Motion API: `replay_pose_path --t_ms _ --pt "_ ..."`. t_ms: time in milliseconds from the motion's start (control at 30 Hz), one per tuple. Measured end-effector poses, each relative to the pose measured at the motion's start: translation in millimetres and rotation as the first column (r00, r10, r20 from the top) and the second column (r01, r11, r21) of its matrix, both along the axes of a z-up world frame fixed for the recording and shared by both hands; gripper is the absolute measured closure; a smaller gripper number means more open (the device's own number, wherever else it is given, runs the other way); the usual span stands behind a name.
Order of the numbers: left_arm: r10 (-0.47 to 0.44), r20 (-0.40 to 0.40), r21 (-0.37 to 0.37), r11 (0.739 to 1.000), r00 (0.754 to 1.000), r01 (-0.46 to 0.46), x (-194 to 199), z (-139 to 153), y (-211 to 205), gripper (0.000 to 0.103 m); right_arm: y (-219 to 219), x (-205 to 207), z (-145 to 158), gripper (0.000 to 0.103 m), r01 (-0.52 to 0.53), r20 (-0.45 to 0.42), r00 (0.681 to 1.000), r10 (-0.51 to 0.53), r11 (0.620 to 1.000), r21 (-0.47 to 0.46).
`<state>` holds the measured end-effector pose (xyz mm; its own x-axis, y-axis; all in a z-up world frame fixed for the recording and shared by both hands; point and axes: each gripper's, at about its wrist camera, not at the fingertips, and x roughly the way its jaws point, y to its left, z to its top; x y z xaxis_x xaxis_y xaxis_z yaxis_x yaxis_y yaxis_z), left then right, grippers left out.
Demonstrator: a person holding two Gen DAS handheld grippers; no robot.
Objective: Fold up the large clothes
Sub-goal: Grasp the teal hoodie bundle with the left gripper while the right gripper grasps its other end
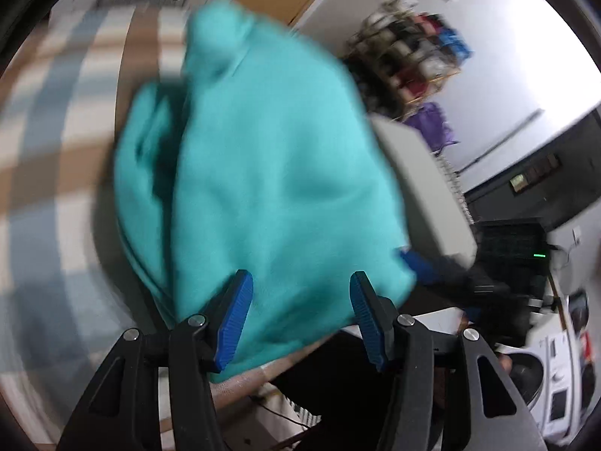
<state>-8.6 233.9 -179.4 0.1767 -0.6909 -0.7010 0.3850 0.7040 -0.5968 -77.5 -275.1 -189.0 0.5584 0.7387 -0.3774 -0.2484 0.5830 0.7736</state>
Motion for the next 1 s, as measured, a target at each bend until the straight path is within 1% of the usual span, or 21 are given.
replay_pose_path --t_ms 33,67,133,200,267,300,367,400,433,500,567,600,633,667,700,767,800,833,900,933,1000 --pt "0.014 -0.017 -0.027 1.0 1.0 -0.015 2 -11 2 0.057 0 0 -1 0.031 -0.004 -0.004 1.0 0.004 1.0 0.004" --pt "0.034 -0.032 -0.077 0.996 0.999 -0.037 4 -18 8 0.059 0 0 -1 0.031 -0.003 -0.004 1.0 0.003 1.0 0.006" --pt "0.063 -0.049 -0.105 0.992 0.997 -0.068 5 -21 15 0.068 0 0 -1 0.031 -0.004 -0.004 1.0 0.004 1.0 0.005" --pt "0.084 -0.044 -0.113 0.99 0.996 -0.088 3 -26 22 0.078 -1 0 -1 0.031 -0.003 -0.003 1.0 0.003 1.0 0.002" --pt "0.088 -0.039 -0.113 0.989 0.995 -0.092 1 -27 27 0.083 -1 -1 0 0.031 -0.003 -0.002 1.0 0.003 1.0 0.002" --pt "0.094 -0.048 -0.112 0.989 0.994 -0.098 0 -24 32 0.083 -1 -1 0 0.03 -0.001 -0.002 1.0 0.001 1.0 0.001" --pt "0.089 -0.057 -0.063 0.994 0.994 -0.093 -1 -9 34 0.082 -1 -2 1 0.03 0.004 0.001 1.0 -0.004 1.0 -0.004" --pt "0.091 -0.045 -0.046 0.995 0.995 -0.094 -2 0 36 0.079 0 -3 1 0.03 0.006 0.003 1.0 -0.006 1.0 -0.008" --pt "0.086 -0.011 -0.042 0.995 0.996 -0.087 -1 14 35 0.074 0 -3 1 0.03 0.008 0.004 1.0 -0.008 1.0 -0.012" --pt "0.069 0.059 -0.053 0.996 0.996 -0.066 2 35 29 0.039 1 -2 2 0.03 0.006 0.005 1.0 -0.006 1.0 -0.011" --pt "0.132 0.152 -0.035 0.991 0.979 -0.128 14 54 28 0.032 2 -2 2 0.028 0.006 0.006 1.0 -0.006 1.0 -0.008" --pt "0.14 0.16 -0.032 0.99 0.977 -0.137 22 56 26 0.03 2 -3 2 0.028 0.006 0.007 1.0 -0.006 1.0 -0.008" --pt "0.141 0.138 -0.016 0.99 0.98 -0.14 35 53 22 0.03 2 -3 2 0.028 0.006 0.007 1.0 -0.006 1.0 -0.008" --pt "0.136 0.091 -0.004 0.991 0.987 -0.136 46 44 17 0.03 2 -3 2 0.028 0.005 0.007 1.0 -0.005 1.0 -0.007" --pt "0.133 0.05 0.007 0.991 0.99 -0.134 51 32 14 0.03 2 -3 2 0.028 0.002 0.007 1.0 -0.002 1.0 -0.003" --pt "0.138 -0.051 0.084 0.987 0.989 -0.133 65 -7 7 0.031 1 -2 1 0.028 -0.001 0.007 1.0 0.001 1.0 0.004" --pt "0.147 -0.074 0.068 0.988 0.986 -0.142 65 -17 11 0.03 1 -2 1 0.028 -0.007 0.005 1.0 0.007 1.0 0.013" --pt "0.169 -0.074 0.007 0.986 0.983 -0.169 64 -27 18 0.029 1 -1 0 0.028 -0.012 0.004 1.0 0.012 1.0 0.019" --pt "0.172 -0.057 -0.054 0.983 0.983 -0.175 59 -31 25 0.029 1 -1 0 0.028 -0.011 0.006 1.0 0.011 1.0 0.016" --pt "0.165 -0.051 -0.06 0.984 0.985 -0.168 57 -31 27 0.029 1 -1 0 0.028 -0.011 0.007 1.0 0.011 1.0 0.012" --pt "0.179 -0.05 -0.043 0.983 0.983 -0.181 52 -28 30 0.028 3 -2 1 0.028 -0.004 0.012 1.0 0.004 1.0 -0.004"
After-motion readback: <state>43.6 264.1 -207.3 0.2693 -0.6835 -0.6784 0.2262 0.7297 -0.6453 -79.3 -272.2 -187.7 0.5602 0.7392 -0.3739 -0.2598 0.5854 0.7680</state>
